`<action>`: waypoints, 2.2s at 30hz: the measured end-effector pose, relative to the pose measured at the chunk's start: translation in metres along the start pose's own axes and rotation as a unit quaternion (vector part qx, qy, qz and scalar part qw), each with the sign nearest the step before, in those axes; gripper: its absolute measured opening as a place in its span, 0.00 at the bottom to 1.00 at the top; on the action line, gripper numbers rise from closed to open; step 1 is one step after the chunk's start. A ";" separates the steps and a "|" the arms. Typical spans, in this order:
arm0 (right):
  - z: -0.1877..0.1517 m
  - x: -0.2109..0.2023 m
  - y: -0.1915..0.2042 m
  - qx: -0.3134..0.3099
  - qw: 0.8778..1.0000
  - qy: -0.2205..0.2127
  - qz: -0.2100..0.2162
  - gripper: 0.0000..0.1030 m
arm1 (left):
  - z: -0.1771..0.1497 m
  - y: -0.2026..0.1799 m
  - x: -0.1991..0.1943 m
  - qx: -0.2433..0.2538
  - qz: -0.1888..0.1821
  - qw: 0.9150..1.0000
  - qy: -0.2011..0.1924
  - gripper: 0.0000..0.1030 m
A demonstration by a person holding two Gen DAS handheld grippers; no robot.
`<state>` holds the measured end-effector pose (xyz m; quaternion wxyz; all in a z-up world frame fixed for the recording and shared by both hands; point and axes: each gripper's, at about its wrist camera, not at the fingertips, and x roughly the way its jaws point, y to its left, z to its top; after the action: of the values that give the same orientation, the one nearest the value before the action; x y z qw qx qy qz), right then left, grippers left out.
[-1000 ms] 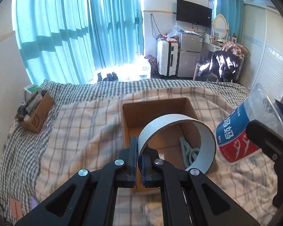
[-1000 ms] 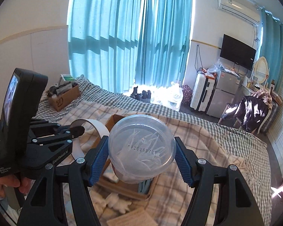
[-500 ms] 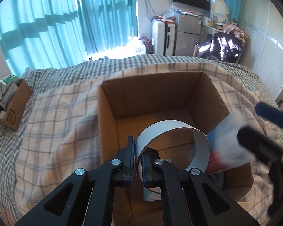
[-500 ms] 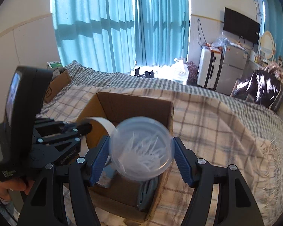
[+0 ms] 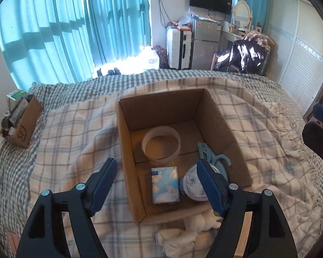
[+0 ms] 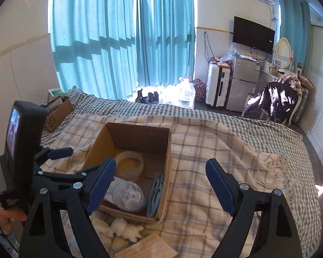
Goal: Organize objects
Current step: 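Lower the jar and tape roll into the box and open both grippers, then grasp the light-blue earbud case with the left gripper while the right gripper grasps the medicine box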
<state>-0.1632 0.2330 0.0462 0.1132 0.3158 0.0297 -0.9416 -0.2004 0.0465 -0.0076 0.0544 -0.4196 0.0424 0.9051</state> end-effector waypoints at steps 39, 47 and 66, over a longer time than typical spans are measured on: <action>-0.200 0.051 0.050 0.033 0.980 0.160 -0.113 1.00 | -0.223 0.006 0.050 -0.026 -0.045 0.993 0.108 0.68; -0.196 0.045 0.057 0.017 0.981 0.150 -0.125 1.00 | -0.223 0.014 0.038 -0.043 -0.038 0.993 0.106 0.49; -0.192 0.077 0.068 0.068 0.963 0.186 -0.183 0.94 | -0.190 0.068 0.009 -0.128 -0.054 0.989 0.053 0.49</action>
<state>-0.0944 0.1761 -0.1522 -0.0906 0.4816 0.0437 -0.8706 -0.0718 -0.0432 -0.1344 0.0469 -0.4726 -0.0941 0.8750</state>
